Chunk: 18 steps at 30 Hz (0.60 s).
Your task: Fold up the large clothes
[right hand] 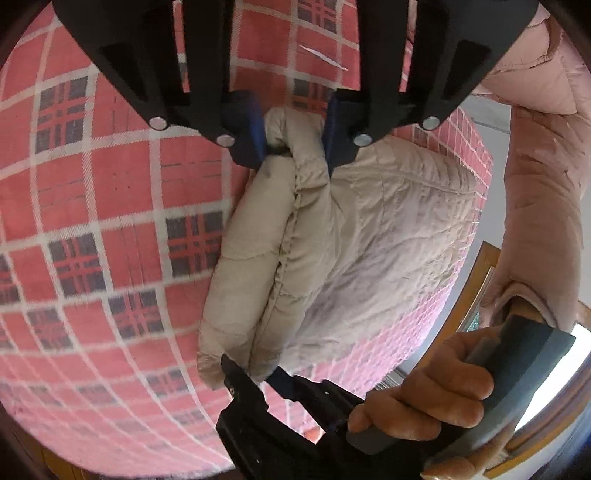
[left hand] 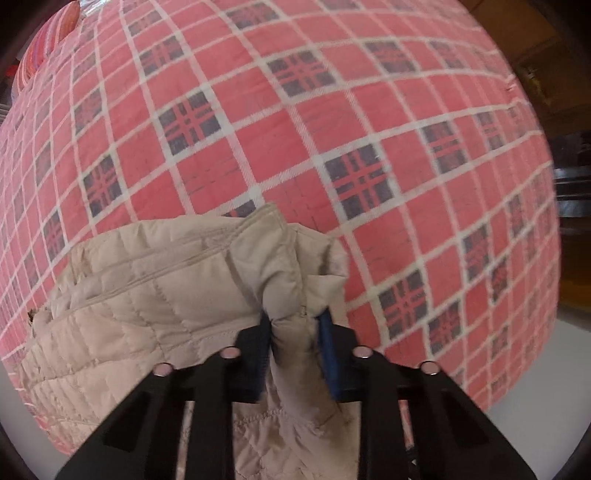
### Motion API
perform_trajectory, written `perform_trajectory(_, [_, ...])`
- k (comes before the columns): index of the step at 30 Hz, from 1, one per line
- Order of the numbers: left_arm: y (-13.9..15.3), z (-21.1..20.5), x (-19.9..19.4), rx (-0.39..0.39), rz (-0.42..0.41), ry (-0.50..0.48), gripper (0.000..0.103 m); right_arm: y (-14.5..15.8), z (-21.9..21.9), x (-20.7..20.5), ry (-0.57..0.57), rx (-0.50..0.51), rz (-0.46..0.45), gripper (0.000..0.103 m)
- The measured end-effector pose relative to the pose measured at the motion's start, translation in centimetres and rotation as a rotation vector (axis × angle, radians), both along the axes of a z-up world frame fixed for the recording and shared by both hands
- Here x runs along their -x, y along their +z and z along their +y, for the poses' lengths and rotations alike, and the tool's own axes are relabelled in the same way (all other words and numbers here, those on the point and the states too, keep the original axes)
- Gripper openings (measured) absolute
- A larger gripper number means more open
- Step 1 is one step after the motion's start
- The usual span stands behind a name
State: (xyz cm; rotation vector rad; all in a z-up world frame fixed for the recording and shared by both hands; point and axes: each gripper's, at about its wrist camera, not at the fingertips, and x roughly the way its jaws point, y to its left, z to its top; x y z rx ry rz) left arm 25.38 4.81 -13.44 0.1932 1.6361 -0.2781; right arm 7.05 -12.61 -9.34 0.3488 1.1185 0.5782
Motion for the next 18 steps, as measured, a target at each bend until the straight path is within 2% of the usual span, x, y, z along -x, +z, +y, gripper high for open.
perform_trajectory(7, [5.2, 3.8, 0.8, 0.159, -0.044, 0.026, 0.014, 4.8, 2.7, 1.0, 0.036, 0.027, -0.118, 0.021])
perform_trajectory(11, [9.8, 8.2, 0.8, 0.248, -0.12, 0.048, 0.014, 7.9, 5.1, 1.5, 0.093, 0.047, -0.191, 0.021])
perform_trajectory(18, [14.2, 17.7, 2.4, 0.359, -0.218, 0.133, 0.014, 11.7, 11.4, 1.7, 0.243, 0.06, -0.27, 0.021])
